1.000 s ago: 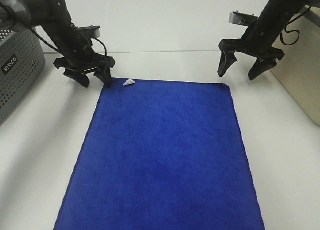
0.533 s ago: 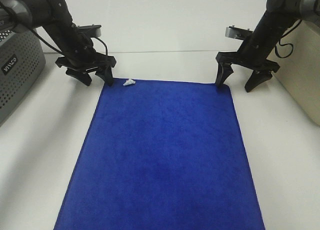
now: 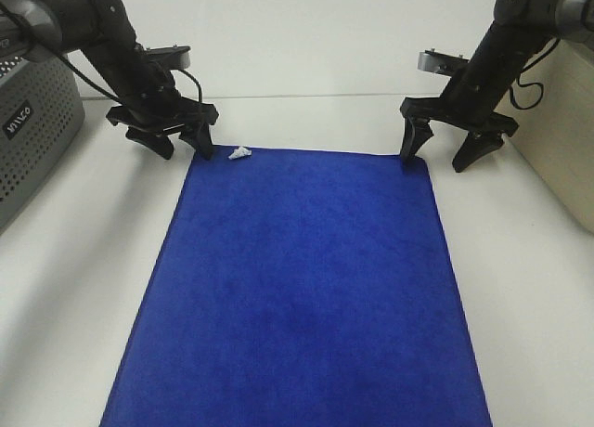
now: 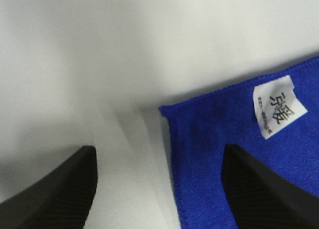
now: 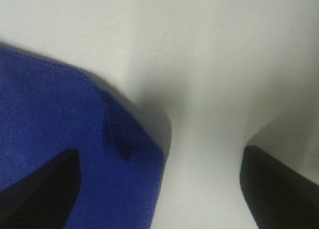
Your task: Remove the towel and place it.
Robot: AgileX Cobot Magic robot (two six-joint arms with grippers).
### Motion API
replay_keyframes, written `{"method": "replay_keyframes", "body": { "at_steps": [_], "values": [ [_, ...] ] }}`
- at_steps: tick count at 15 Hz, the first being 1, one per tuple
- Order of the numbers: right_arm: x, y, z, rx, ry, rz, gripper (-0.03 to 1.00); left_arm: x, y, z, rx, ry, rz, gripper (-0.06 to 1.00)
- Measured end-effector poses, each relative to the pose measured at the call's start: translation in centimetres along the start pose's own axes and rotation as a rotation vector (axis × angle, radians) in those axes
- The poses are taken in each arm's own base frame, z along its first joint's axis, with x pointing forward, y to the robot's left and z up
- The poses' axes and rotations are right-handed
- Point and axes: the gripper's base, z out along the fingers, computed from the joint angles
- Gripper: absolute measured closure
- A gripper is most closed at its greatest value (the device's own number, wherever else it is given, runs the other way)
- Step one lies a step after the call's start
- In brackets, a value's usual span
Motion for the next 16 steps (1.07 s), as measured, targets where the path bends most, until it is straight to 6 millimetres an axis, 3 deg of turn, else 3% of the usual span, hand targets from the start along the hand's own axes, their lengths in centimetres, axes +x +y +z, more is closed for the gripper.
{"method": "replay_keyframes", "body": {
  "at_steps": [3,6,8,11,14,16],
  "values": [
    [0.0,1.2,0.7,-0.015,0.008,-0.016,0.15,-0.1,-2.1,0.6,0.016,-0.011,0.039,0.28],
    [0.0,3.8,1.7,-0.023,-0.002,-0.073,0.18,0.0,-4.4,1.6,0.055,-0.02,0.061,0.28],
    [0.0,4.8,2.1,-0.024,-0.009,-0.091,0.25,0.1,-5.4,2.0,0.051,-0.018,0.085,0.32],
    [0.0,4.6,2.3,-0.019,-0.008,-0.091,0.46,0.2,-5.3,2.1,0.029,-0.011,0.103,0.5],
    [0.1,4.5,2.7,-0.014,0.0,-0.097,0.72,0.1,-4.9,2.0,-0.023,-0.008,0.141,0.84],
    [0.1,4.4,2.7,-0.004,-0.001,-0.122,0.89,0.0,-4.8,2.0,-0.031,-0.007,0.163,0.92]
  ]
}}
